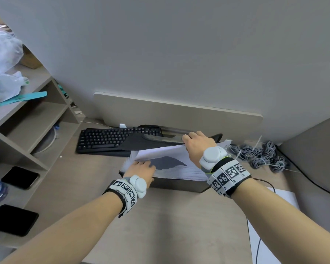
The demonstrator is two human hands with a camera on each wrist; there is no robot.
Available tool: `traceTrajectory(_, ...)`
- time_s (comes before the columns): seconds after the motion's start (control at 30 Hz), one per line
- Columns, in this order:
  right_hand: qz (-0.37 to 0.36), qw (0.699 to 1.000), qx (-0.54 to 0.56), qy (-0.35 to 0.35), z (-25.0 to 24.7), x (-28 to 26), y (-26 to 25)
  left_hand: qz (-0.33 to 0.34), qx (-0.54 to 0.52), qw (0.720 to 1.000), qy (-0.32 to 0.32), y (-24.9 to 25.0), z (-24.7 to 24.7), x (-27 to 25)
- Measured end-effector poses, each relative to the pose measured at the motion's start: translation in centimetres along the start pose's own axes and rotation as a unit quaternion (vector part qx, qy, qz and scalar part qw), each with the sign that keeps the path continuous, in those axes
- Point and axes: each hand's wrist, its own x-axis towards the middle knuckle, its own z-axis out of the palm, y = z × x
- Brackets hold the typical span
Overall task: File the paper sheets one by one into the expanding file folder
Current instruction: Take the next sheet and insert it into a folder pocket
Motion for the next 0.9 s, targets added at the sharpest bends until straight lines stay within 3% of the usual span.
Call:
traceTrajectory(0.17, -0.003, 0.999, 0.037, 0.031, 0.1, 0.3, 0.3, 0.008, -0.007, 1.0, -0.015, 0.0, 0.0, 0.2)
traceTrajectory(0.5, 0.025, 0.998, 0.049, 0.024, -1.5, 1.2, 1.0, 0.014, 0.004, 0.998, -0.066, 0.3, -0.7, -0.4)
traceTrajectory(0.7, 0.062, 0.996, 0.05, 0.046, -2.6, 0.9, 0.4, -0.002, -0.09, 0.992, -0.089, -0.2, -1.3, -0.7)
traceTrajectory(0.9, 0.056, 0.995, 0.078, -0.035, 0.5, 0.9, -1.1, -0.007, -0.118, 0.975, -0.187, -0.6, -0.2, -1.5)
